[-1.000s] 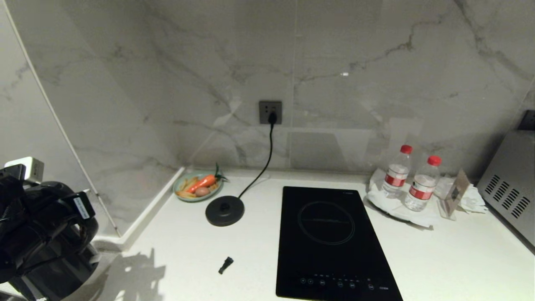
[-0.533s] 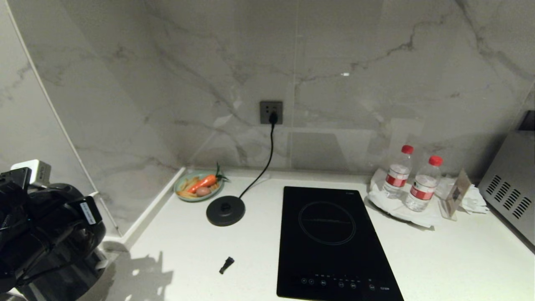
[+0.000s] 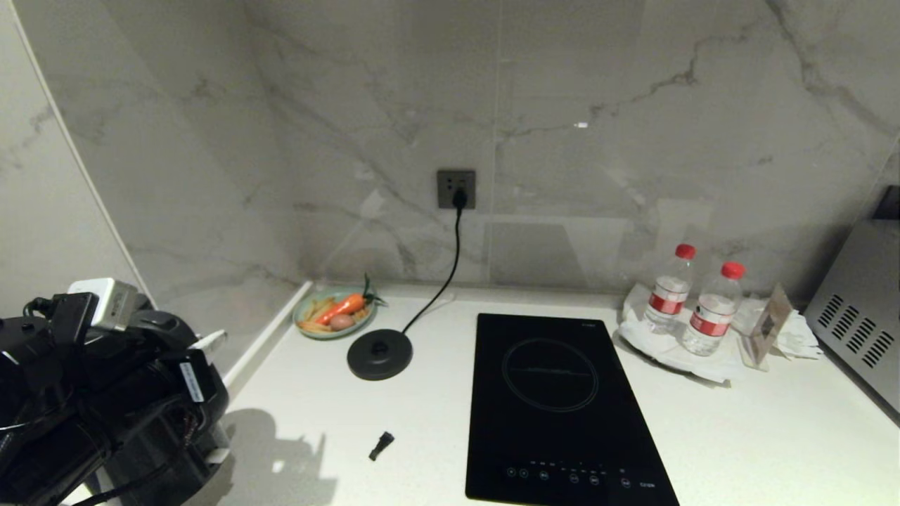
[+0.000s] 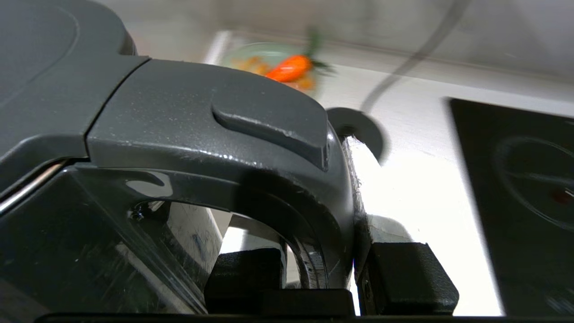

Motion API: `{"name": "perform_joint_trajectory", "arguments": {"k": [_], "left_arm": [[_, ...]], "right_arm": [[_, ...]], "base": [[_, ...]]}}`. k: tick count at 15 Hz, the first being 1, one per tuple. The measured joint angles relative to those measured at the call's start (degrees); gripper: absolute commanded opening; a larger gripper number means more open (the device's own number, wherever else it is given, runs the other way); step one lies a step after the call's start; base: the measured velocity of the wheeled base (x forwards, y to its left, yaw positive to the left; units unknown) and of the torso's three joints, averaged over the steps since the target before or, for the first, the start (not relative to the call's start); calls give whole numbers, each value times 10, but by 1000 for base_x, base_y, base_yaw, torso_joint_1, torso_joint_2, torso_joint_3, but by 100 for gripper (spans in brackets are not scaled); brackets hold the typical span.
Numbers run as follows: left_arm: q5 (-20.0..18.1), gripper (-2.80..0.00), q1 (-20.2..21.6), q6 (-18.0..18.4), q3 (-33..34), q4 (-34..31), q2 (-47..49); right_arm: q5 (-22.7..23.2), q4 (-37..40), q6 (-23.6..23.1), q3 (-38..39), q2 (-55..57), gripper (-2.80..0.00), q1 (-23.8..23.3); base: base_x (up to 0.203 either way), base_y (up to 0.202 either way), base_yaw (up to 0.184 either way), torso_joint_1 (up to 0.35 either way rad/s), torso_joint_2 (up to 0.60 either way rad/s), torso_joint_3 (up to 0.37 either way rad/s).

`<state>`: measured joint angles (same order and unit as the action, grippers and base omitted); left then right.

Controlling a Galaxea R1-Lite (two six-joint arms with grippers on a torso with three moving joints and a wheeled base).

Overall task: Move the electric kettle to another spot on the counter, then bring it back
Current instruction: Place it on the power base

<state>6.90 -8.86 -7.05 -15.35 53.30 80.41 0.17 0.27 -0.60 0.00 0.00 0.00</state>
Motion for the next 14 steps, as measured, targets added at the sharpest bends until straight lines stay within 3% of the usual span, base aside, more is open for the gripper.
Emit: {"name": "perform_joint_trajectory", "arguments": {"k": [10, 14], "left_arm": [[5, -280, -181, 21, -11, -2, -13], [4, -280, -221, 22, -12, -2, -15]], "right_arm": [[0, 0, 0, 0, 0, -280, 0], [0, 0, 0, 0, 0, -280, 0]], "base": [[0, 0, 0, 0, 0, 0], [18, 0, 0, -3, 1, 1]]}}
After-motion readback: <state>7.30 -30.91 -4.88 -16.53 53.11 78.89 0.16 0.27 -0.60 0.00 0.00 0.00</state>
